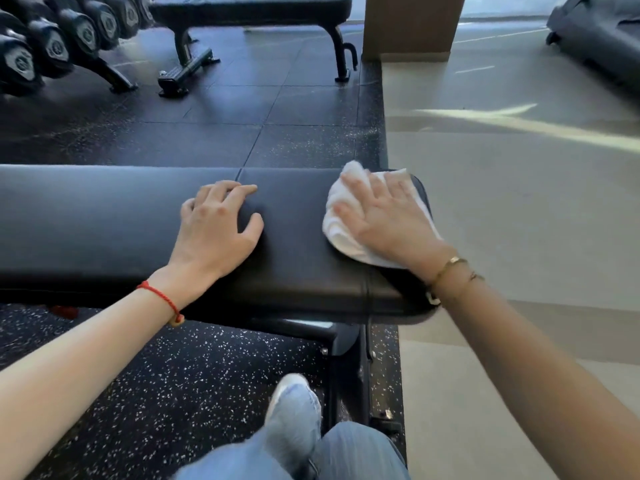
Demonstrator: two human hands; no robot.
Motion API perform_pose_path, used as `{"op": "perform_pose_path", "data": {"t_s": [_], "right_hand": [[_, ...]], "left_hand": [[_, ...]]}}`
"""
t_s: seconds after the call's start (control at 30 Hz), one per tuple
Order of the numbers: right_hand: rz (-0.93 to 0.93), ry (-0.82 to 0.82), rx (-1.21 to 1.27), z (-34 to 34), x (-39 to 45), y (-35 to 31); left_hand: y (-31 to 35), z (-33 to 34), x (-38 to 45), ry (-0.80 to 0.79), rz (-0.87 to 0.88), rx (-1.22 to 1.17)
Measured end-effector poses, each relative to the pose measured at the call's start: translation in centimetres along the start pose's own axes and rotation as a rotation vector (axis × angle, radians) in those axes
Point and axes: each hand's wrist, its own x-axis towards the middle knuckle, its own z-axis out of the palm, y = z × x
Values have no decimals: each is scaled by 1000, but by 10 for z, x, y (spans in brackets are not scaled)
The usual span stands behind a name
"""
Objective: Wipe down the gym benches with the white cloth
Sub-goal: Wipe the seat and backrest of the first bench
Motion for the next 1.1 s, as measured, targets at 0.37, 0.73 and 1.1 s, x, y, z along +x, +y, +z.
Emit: {"op": "perform_pose_path", "data": {"t_s": [0.37,0.73,1.1], "right_hand": [[-258,-251,211,4,163,-48],[-141,-523,321,0,182,-49],[-171,-590,426,-7,179,-41]], "left_hand": [[-58,8,51,-35,-311,183],[-52,3,53,-168,-397,155],[-56,2,53,-235,-369,211]]}}
